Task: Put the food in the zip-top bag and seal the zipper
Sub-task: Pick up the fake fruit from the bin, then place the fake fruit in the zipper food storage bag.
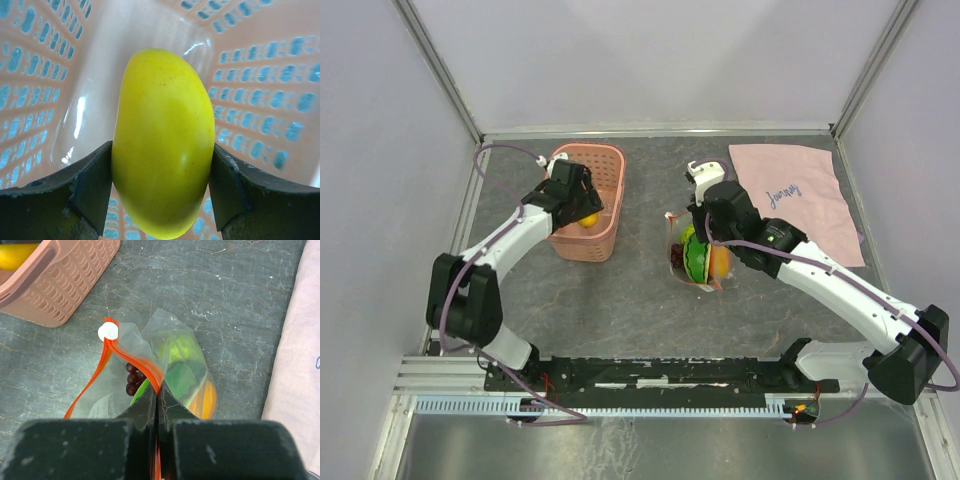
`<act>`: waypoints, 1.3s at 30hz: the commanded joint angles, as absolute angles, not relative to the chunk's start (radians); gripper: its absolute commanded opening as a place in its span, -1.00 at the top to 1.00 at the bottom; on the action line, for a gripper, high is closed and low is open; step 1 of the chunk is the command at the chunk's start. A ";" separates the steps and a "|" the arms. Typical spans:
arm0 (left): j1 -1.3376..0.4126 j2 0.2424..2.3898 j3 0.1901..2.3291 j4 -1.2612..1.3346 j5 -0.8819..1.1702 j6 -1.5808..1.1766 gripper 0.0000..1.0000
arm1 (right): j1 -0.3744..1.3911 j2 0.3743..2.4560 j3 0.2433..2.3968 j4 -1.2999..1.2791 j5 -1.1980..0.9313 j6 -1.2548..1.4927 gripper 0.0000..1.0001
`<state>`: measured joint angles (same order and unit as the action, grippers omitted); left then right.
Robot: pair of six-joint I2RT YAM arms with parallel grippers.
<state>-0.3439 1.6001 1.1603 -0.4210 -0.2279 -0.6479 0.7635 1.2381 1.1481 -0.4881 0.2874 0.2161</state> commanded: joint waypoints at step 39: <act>-0.852 1.013 0.547 0.747 0.270 0.086 0.17 | 0.760 1.276 1.338 -0.592 0.204 0.183 0.97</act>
